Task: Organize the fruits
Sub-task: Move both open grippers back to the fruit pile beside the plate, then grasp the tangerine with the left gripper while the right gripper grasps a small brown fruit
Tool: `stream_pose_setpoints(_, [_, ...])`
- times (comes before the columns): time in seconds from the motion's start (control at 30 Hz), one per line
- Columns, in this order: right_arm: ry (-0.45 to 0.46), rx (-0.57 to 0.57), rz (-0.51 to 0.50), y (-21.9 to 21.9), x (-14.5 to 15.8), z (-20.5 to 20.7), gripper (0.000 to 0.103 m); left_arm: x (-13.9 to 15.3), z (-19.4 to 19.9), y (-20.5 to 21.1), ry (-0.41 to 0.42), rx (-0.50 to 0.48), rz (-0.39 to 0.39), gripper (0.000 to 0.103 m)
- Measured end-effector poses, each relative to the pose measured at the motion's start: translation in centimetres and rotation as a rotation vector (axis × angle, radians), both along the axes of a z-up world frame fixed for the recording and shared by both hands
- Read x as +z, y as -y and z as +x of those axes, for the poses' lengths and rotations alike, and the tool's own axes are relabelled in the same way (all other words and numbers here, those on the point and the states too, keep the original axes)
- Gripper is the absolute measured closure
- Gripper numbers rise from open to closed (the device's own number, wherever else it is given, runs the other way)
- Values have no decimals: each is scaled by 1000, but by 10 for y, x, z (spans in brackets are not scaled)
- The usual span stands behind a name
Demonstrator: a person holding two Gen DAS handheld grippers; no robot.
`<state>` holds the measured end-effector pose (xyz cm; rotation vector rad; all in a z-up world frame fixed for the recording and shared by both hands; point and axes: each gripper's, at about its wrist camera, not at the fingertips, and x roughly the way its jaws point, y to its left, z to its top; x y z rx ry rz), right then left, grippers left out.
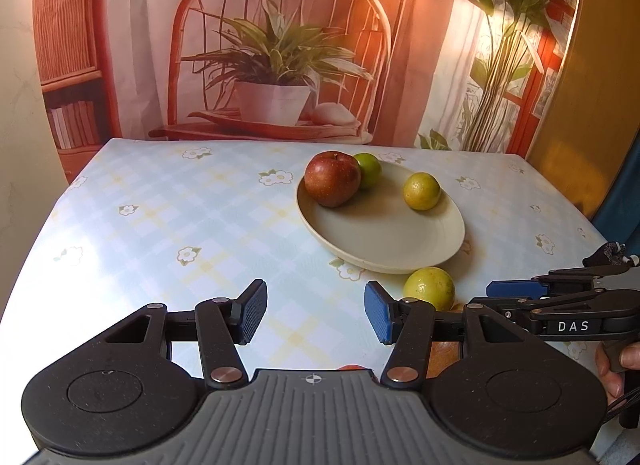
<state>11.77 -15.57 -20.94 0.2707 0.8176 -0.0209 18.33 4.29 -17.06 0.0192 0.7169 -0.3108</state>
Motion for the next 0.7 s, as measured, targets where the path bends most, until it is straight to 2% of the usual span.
stream_pose_setpoints(0.33, [-67, -35, 133, 13, -16, 12, 71, -6, -2, -6, -42, 6, -17, 47])
stream_pose_setpoints(0.47, [-59, -36, 180, 15, -19, 13, 80, -12, -1, -9, -77, 9, -33, 47])
stream_pose_setpoints(0.6, [-35, -69, 130, 16, -14, 10, 80, -18, -1, -9, -101, 1, -44, 47])
stream_pose_setpoints(0.7, [-32, -105, 53, 19, -11, 8, 80, -24, -2, -7, -110, 5, -31, 47])
